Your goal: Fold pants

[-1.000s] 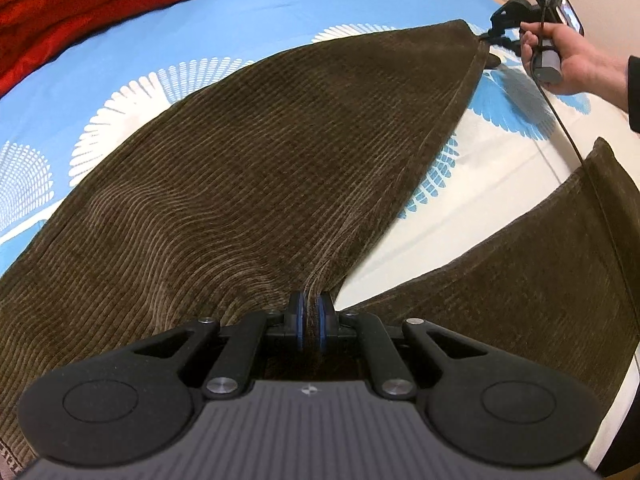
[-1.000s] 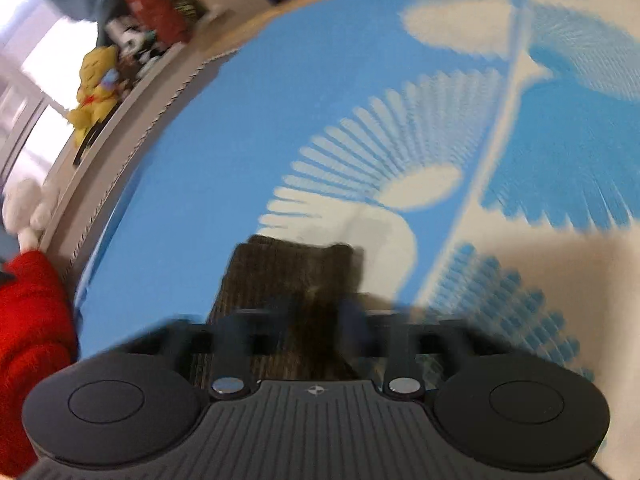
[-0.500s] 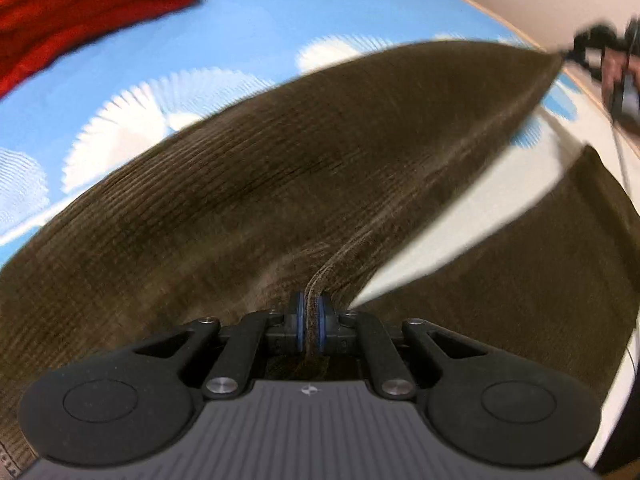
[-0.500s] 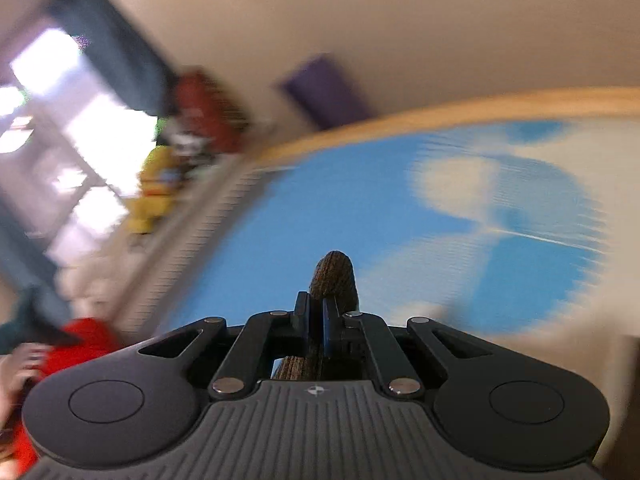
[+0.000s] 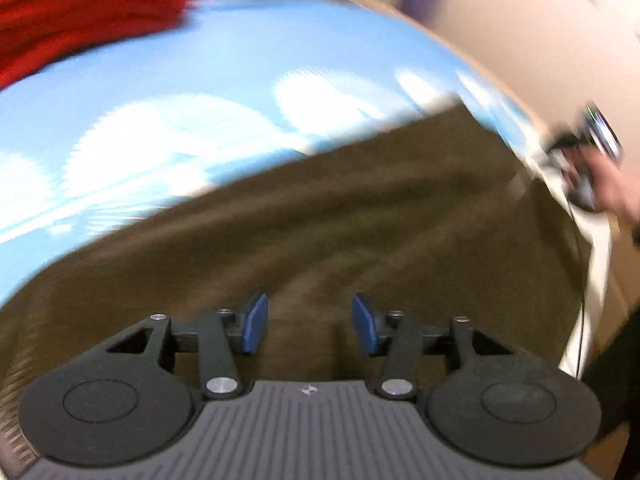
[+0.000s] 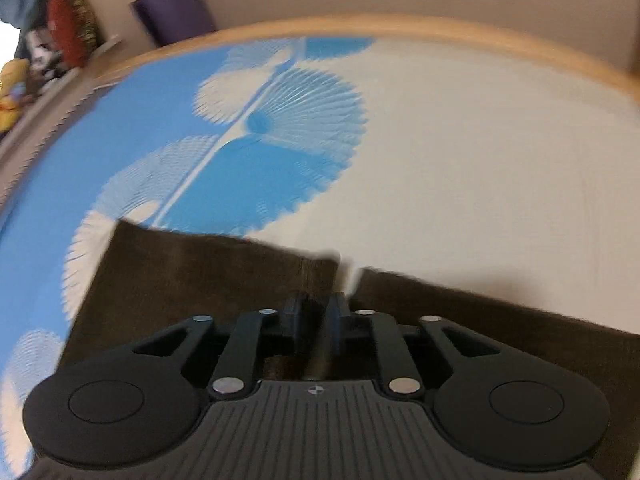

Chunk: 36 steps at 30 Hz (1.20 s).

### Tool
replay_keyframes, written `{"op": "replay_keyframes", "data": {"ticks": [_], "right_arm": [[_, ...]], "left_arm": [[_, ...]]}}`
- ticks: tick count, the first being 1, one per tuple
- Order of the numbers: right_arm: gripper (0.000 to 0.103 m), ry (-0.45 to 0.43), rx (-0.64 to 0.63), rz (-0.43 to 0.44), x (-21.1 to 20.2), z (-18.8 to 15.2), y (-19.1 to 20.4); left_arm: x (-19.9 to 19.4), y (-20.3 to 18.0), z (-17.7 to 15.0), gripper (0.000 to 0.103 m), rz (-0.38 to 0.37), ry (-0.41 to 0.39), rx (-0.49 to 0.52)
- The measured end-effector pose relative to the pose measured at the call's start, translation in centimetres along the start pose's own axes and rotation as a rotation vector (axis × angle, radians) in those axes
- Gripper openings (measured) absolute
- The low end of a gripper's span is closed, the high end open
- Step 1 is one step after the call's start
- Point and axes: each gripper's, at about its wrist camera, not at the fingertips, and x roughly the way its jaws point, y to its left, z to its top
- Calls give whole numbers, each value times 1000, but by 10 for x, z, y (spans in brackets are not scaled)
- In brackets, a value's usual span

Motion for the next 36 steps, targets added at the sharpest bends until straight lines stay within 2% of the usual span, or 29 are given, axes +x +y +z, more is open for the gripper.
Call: {"op": "replay_keyframes", "data": {"ticks": [1,2,4,5,6,7,8,9,11,13,16,18,19,20,21,22,23,25,28,29,32,33,35,36], "right_arm": [[21,-33,7,-12,-13,-2,4],[21,-68,11,21,-26,-3,9],[27,-122,-40,166,-52,-9,36],[34,-135,-81,251,-63,-15,54],[39,-132,-114,325,-72,-25,70],[50,-110,-141,387,-76,-34,87],[56,-66,-164,444,-76,-45,105],[56,1,-181,496,-72,-58,123],[56,120,-203,552,-60,-87,156],[56,181,-250,530,-50,-114,186],[56,215,-306,459,-40,-140,219],[53,186,-369,329,-36,-153,233],[51,160,-387,294,-36,-156,237],[49,139,-398,270,-36,-158,240],[41,113,-409,235,-38,-161,246],[9,93,-420,211,-37,-160,250],[7,87,-423,199,-31,-159,254],[5,46,-415,175,-29,-154,258],[5,-90,-333,169,-34,-133,257],[6,-79,-290,194,-30,-125,256],[11,130,-272,267,-6,-113,249],[14,121,-266,285,-12,-107,240],[33,28,-290,334,-39,-97,223],[36,-3,-329,373,-55,-92,214]], "left_arm": [[-11,24,-1,53,56,-24,-59],[-21,50,-4,53,145,-47,-123],[-38,100,-16,57,328,-87,-267],[-45,125,-24,60,405,-89,-354],[-49,148,-32,63,463,-79,-437],[-53,168,-41,65,508,-66,-514],[-55,182,-49,67,533,-59,-570],[-54,195,-58,69,548,-47,-617],[-49,209,-69,69,552,-17,-683],[-40,218,-77,71,508,1,-727],[-34,220,-84,72,457,9,-725],[-29,212,-77,72,461,10,-667],[-24,210,-74,69,478,19,-643],[-20,207,-71,60,492,25,-621],[-19,205,-68,50,500,22,-605],[-21,203,-66,45,502,12,-595],[-22,203,-65,41,496,-5,-591],[-26,198,-60,38,477,-60,-570],[-24,190,-55,40,457,-127,-522],[-23,188,-51,43,478,-116,-512],[-29,188,-47,49,477,-90,-529],[-34,186,-45,48,480,-90,-523],[-49,176,-41,48,499,-101,-487],[-58,170,-40,48,490,-110,-479]]}}
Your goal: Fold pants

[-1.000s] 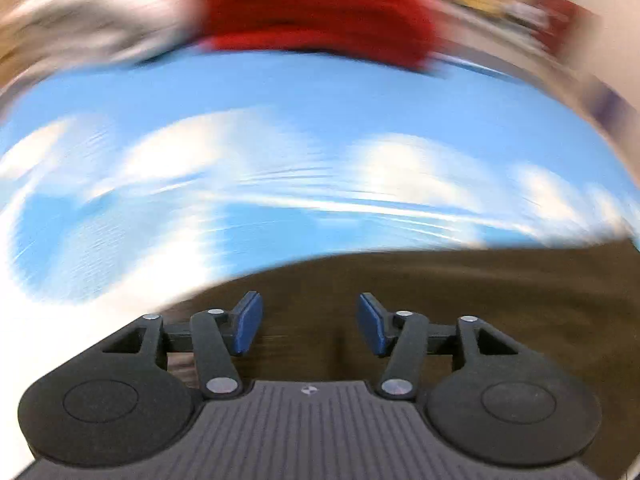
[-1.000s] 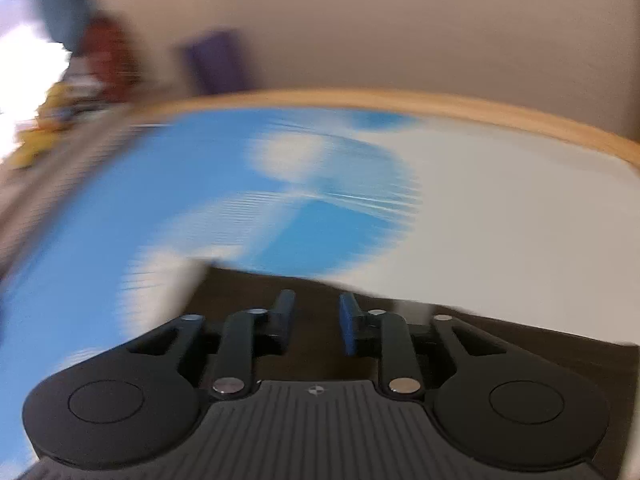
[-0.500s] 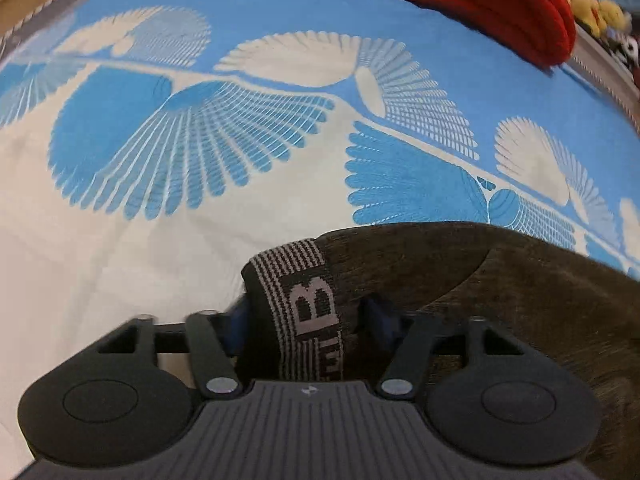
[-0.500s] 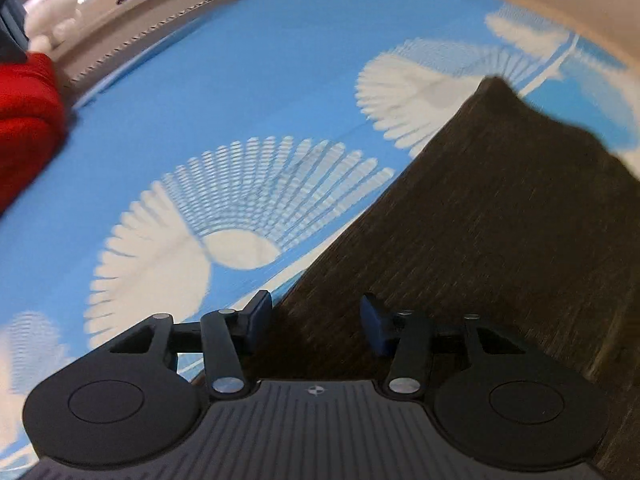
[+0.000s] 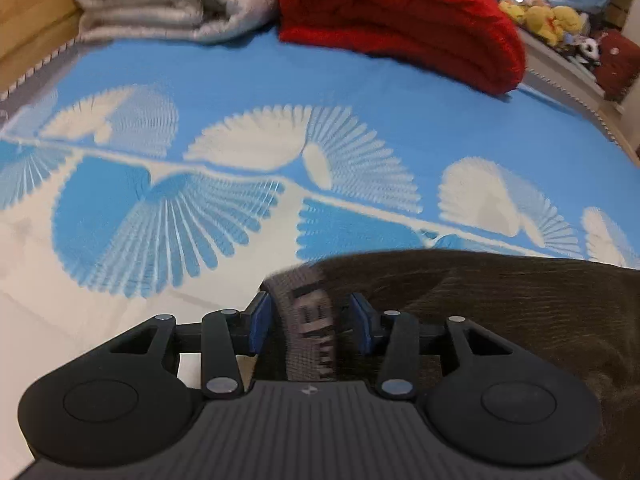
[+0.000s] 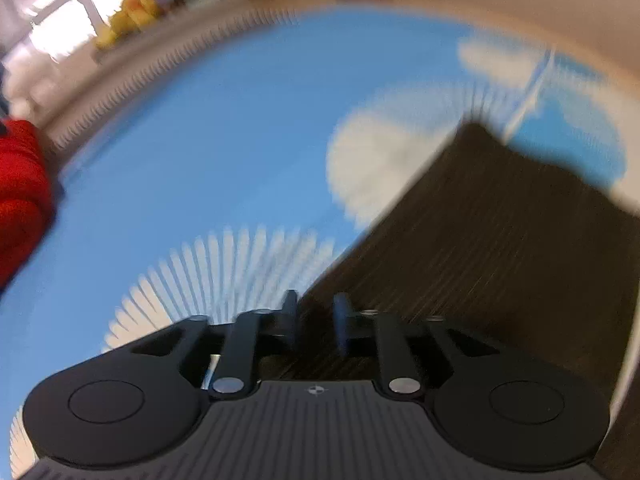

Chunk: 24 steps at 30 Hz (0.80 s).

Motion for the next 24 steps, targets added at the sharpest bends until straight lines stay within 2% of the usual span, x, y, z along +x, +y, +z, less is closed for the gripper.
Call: {"op": "replay_keyframes", "data": {"ticks": [2,4,5,7,8,9,10,11,12,13,14,15,17,20,21,22,23,24], "right_arm": [[38,-29,-72,90,-37,0,-10],[38,-47,-138,177,-74,-4,-24],[38,-58,-169,211,-93,-7,-32],[38,-104,-239,254,-136,-14,-50],[38,-136,-260,270,-158,-20,-61],[38,-161,-276,289,-177,-25,-73],[38,-168,-291,305,-192,-29,-82],[38,-170,-304,315,-208,-33,-92],[38,-171,-308,317,-220,-33,-101],[38,-168,-303,317,-233,-37,-109],[38,-161,-294,321,-242,-43,-118],[38,-150,-286,325,-253,-48,-127],[38,-144,-261,330,-270,-60,-145],[38,-103,-253,347,-278,-79,-162],[38,-87,-287,336,-275,-83,-161],[38,-108,-312,341,-280,-86,-160],[40,-155,-331,363,-287,-89,-161],[42,-193,-349,377,-290,-96,-162]], "left_arm": [[-16,0,-2,48,-82,16,-14],[-19,-1,-12,48,-229,133,-33],[-19,-5,-20,47,-288,198,-9],[-22,-25,-47,43,-349,270,163],[-23,-34,-60,35,-351,279,256],[-22,-39,-74,29,-342,288,327],[-12,-39,-88,27,-301,328,355],[5,-32,-104,21,-190,394,363],[3,-25,-110,20,-194,361,336],[-1,-22,-109,20,-189,369,304],[-7,-23,-105,15,-128,398,296],[-18,-24,-102,10,-75,381,317],[-48,-21,-97,11,-2,302,337],[-69,1,-114,15,-45,312,235],[-65,7,-127,15,-22,337,227],[-58,12,-143,14,50,379,246],[-56,16,-154,15,111,372,272],[-62,19,-159,15,134,328,271]]}}
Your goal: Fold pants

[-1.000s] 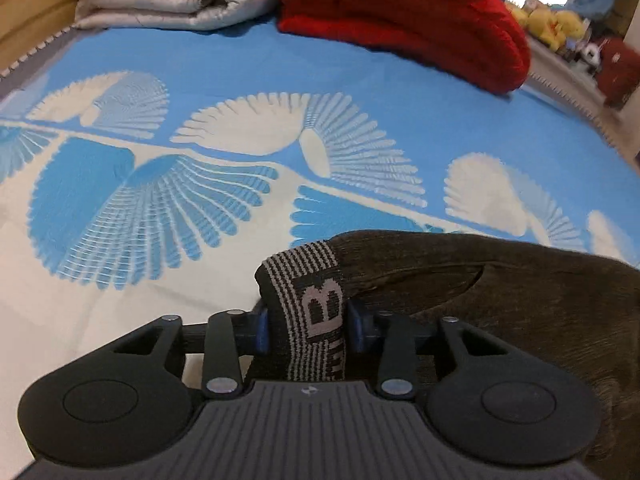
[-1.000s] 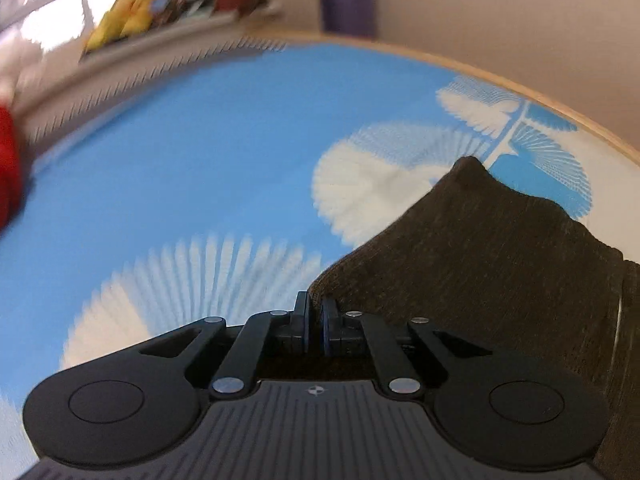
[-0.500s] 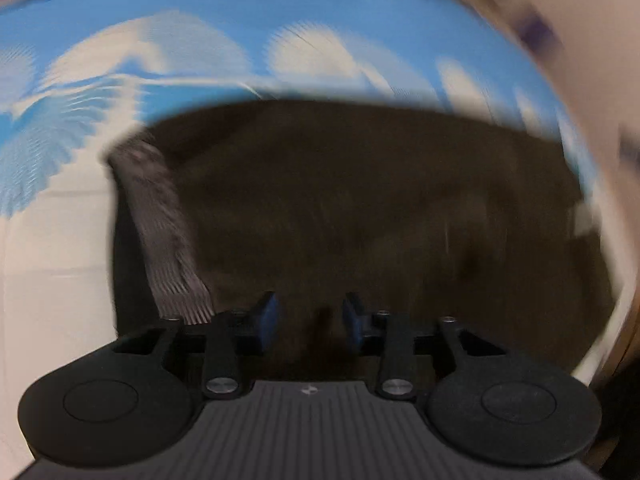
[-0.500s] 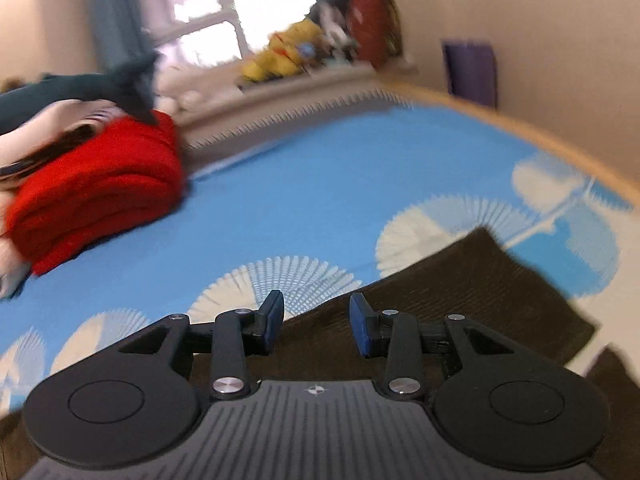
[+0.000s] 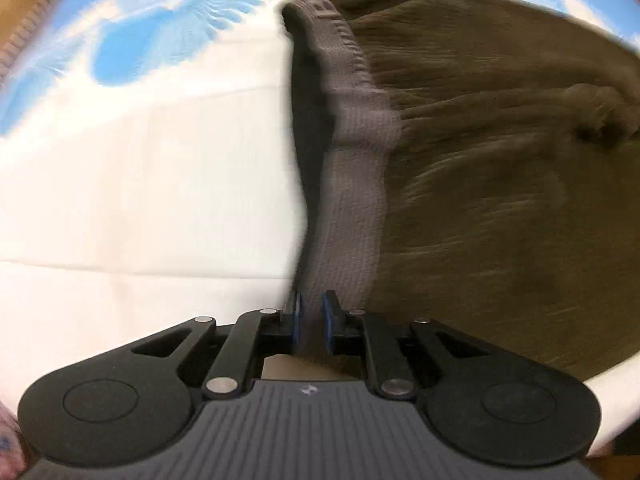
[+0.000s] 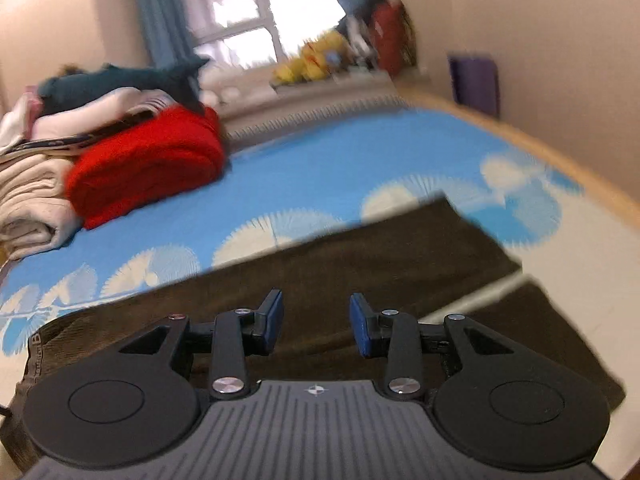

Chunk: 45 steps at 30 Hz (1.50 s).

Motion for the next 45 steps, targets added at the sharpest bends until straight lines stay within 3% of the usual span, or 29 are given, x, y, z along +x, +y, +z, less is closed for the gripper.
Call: {"op": "replay_keyframes", "data": {"ticks": [3,5,7,8,12,14,15,17,18,20,23,26,27,29,32,36,41,45], "right_arm": [[46,-3,-60,-35,-6,-21,0],[46,-25,-3,-17,-11,-25,-6],[46,-50,17,-19,-14,-31,-7],[46,-44,18,-24,-14,-36,-4],[47,-51,-12,-3,-16,-43,13],[48,-55,-49,18,-19,-46,22],[48,-50,-60,27,-19,-48,27],[48,-39,-76,42,-21,-53,35],[48,-35,-83,43,-22,-55,40],[48,-23,-93,40,-24,-61,48],[48,-8,-128,49,-30,-67,57],[48,-9,-112,58,-36,-66,58],[48,-8,-91,55,-38,-64,57],[48,-9,-64,52,-41,-58,57],[48,-36,-63,39,-51,-47,59],[51,-85,-120,39,-62,-32,60],[52,-103,-27,6,-62,-37,52],[52,-175,-74,-11,-68,-40,58]], "left_arm": [[-24,-6,-14,15,-4,-69,-86],[-36,-16,-26,16,-92,-145,-99],[-22,-29,-36,21,-172,-68,-46],[-11,-36,-40,18,-132,2,-13],[-29,-52,-39,19,-59,-67,-17],[-43,-69,-46,24,-73,-128,15],[-44,-76,-52,34,-103,-144,20],[-27,-87,-61,42,-127,-53,28],[-19,-90,-65,43,-99,-24,30],[-28,-99,-66,41,-61,-68,43],[-44,-105,-73,39,-65,-149,52],[-22,-108,-71,41,-63,-60,60],[-24,-107,-70,41,-57,-69,41],[-41,-103,-68,40,-26,-145,12],[-71,-94,-67,46,-89,-282,-63],[-86,-88,-63,48,-120,-384,-130],[-97,-96,-49,59,-140,-521,-89],[-117,-116,-51,61,-115,-631,-77]]}}
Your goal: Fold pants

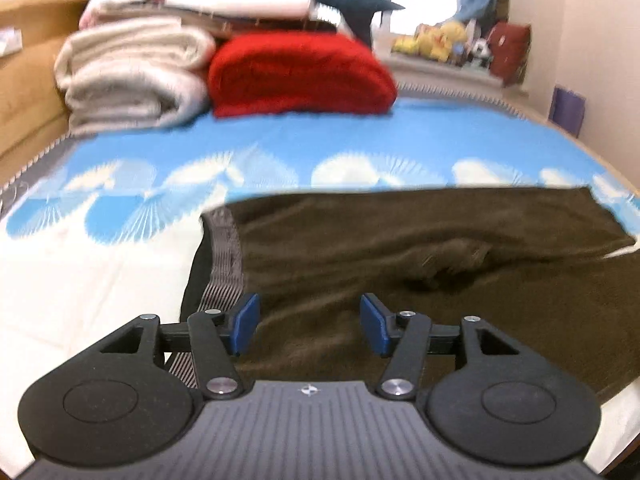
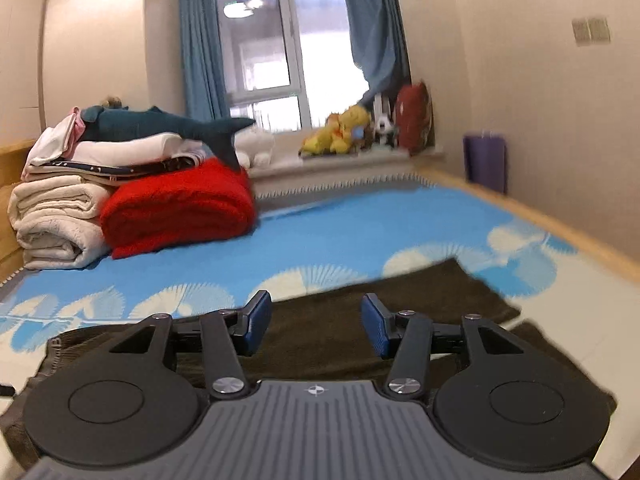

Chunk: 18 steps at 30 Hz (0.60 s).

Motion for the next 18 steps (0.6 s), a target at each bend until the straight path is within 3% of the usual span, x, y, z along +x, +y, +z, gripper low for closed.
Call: {"op": "replay_keyframes", "data": {"ticks": [6,10,14,18], "right_arm": [[52,18,-13,65,1,-1,3],[53,-14,23,107,-15,1,7],[54,-54,-8,150,-36,9,19],[55,7,-16,240,-40,3,26]], "left_arm": [[-48,-23,-15,62,-22,-28,-71],[-72,-40,-34,61,-27,-5,-30],[-89,-51,-46,41,5,-38,-2],[-100,-61,-51,20,-18,-36,-13]]}}
